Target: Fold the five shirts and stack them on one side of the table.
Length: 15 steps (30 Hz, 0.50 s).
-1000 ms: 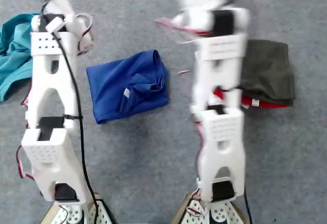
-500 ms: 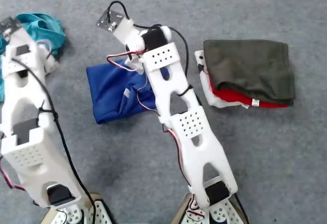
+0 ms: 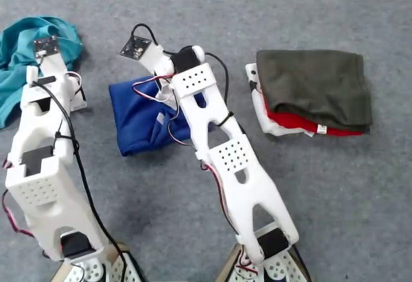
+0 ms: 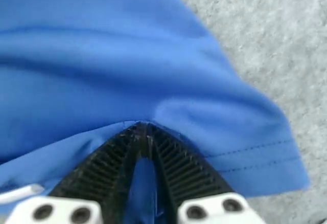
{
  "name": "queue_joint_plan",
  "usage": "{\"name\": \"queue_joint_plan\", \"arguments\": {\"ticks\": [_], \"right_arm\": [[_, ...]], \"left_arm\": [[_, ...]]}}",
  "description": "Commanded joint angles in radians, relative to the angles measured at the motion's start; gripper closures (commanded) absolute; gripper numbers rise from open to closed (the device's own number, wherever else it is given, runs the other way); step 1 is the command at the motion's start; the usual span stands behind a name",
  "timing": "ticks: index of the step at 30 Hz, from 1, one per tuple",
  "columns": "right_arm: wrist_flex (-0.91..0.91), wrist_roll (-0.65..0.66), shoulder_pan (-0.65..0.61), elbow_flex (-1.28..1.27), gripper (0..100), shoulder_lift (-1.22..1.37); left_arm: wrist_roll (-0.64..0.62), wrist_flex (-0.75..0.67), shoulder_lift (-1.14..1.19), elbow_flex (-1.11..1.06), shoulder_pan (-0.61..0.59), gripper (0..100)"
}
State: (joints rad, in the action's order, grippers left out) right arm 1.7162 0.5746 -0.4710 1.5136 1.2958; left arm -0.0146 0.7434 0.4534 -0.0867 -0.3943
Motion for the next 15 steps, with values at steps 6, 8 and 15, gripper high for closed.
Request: {"name": "queue_joint_plan", "arguments": {"ticks": [6,8,15], "right_arm": [[0.052,-0.061,0.032,-0.024,98.4,-0.128],[0.052,-0.060,0.035,-0.087,98.4,-0.177],[0.051,-0.058,0.063,-0.466,98.4,-0.371]], "left_arm": [[0.002,0.058,0.023,0.087,-0.012,97],[0.002,0.057,0.023,0.087,-0.012,97],[0.002,0.057,0.023,0.087,-0.013,97]]}}
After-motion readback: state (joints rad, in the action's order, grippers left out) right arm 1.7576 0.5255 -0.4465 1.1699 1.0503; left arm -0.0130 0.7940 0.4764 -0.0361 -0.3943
